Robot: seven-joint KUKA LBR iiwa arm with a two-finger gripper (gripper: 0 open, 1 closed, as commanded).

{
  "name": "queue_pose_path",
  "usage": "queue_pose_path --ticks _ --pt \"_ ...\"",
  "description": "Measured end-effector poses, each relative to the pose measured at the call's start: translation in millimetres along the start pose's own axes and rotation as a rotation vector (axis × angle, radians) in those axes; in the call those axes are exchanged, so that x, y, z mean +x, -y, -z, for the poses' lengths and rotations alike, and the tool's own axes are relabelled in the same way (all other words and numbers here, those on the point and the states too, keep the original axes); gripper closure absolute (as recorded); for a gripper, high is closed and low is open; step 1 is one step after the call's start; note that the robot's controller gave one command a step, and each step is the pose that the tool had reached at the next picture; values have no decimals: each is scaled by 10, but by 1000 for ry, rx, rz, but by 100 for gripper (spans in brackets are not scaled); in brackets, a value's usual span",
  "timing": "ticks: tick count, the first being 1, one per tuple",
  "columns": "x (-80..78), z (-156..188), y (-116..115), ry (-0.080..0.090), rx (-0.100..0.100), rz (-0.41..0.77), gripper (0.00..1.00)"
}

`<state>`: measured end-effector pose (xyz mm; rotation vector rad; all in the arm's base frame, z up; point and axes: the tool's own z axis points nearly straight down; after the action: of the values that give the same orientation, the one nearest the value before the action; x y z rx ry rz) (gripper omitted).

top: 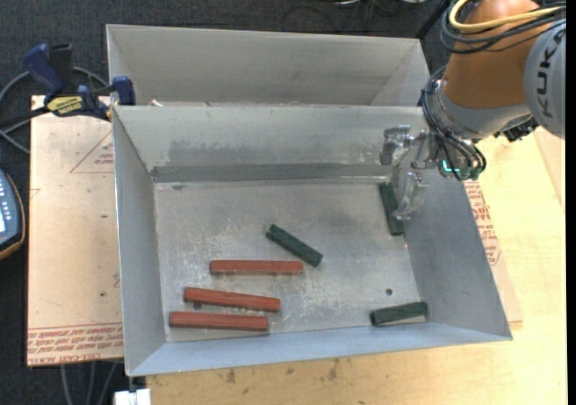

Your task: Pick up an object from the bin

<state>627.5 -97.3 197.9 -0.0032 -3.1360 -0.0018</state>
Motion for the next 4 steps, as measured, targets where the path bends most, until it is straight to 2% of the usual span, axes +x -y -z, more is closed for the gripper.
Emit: queue_pose_path --ticks 1,2,3,4 --pt "11 -1295 455 7 -1 -339 0" --pt "-154 -965 552 11 -4 -630 0" --pt "-154 -979 350 8 0 57 0" --pt "-136 -1270 439 10 -19 763 0"
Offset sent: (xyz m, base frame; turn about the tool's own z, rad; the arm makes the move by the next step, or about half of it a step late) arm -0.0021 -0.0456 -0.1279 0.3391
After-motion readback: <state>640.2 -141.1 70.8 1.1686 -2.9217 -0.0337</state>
